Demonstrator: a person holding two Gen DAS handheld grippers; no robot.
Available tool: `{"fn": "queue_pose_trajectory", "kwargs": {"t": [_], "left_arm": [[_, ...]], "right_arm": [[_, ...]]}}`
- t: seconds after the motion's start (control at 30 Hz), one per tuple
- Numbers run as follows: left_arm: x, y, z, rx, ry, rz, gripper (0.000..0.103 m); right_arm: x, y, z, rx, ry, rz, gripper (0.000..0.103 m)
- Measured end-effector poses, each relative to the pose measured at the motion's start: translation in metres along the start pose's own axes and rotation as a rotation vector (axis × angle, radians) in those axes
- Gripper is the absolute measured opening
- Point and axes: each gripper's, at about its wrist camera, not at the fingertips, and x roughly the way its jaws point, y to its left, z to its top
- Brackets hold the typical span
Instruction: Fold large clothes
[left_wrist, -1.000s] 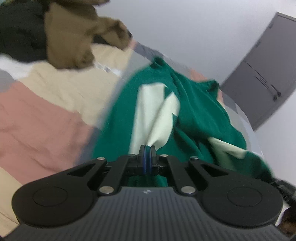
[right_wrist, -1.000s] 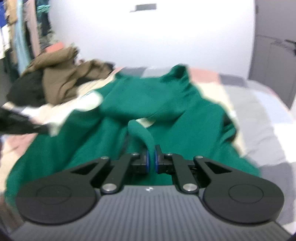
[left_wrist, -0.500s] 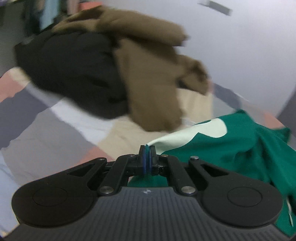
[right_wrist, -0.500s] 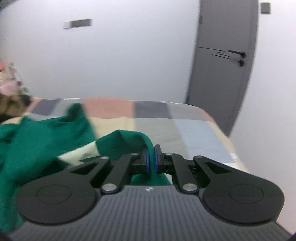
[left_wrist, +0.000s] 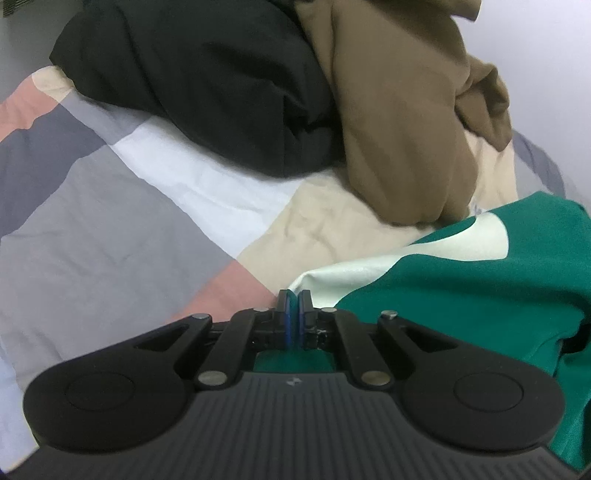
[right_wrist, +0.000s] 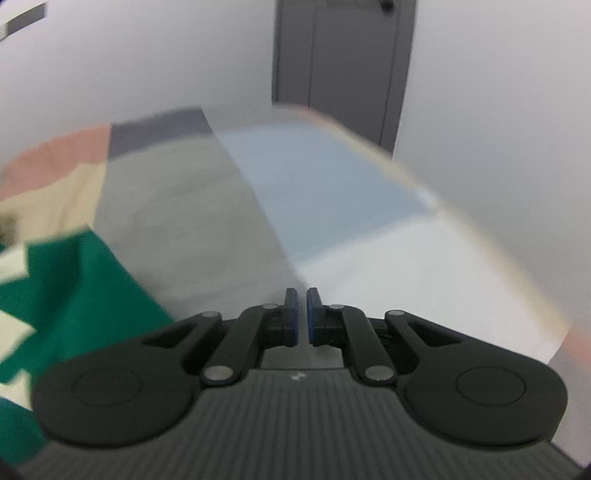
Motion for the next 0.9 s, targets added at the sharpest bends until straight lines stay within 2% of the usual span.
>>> {"fn": "queue_pose_trajectory", "kwargs": {"t": [0.2, 0.27, 0.3, 0.33, 0.37, 0.4, 0.5, 0.67, 0.8, 0.9], "left_arm": [[-0.005, -0.009, 0.0, 0.047, -0.017, 0.02, 0.006], [-0.013, -0.011, 0.0, 0.063, -0.03, 0.017, 0.012], [-0.017, -0.012, -0.001, 0.07, -0.04, 0.013, 0.027], [-0.022, -0.014, -0.001, 0.075, -0.054, 0.002, 0.046], [-0.03, -0.016, -0.002, 0.076, -0.083, -0.008, 0.052], [-0.039, -0.018, -0.003, 0.076, -0.128, -0.017, 0.054], [-0.071, -0.027, -0.008, 0.103, -0.233, -0.047, 0.055], [-0.111, -0.047, -0.024, 0.131, -0.285, -0.154, 0.055], [-0.141, -0.068, -0.045, 0.157, -0.31, -0.249, 0.055], [-0.159, -0.086, -0.065, 0.199, -0.328, -0.316, 0.055]], "right_arm": [[-0.007, -0.001, -0.016, 0.035, -0.042, 0.03, 0.009], [-0.018, -0.003, -0.015, 0.07, -0.06, 0.042, 0.009], [-0.03, -0.002, -0.016, 0.079, -0.071, 0.047, 0.009], [-0.039, 0.0, -0.015, 0.079, -0.084, 0.05, 0.01], [-0.047, 0.002, -0.015, 0.069, -0.098, 0.053, 0.01], [-0.054, 0.005, -0.014, 0.055, -0.112, 0.058, 0.01], [-0.081, 0.015, -0.012, 0.03, -0.144, 0.096, 0.01], [-0.13, 0.036, -0.008, 0.015, -0.193, 0.211, 0.012], [-0.169, 0.058, -0.013, -0.016, -0.207, 0.339, 0.028], [-0.199, 0.078, -0.02, -0.068, -0.213, 0.418, 0.029]]}}
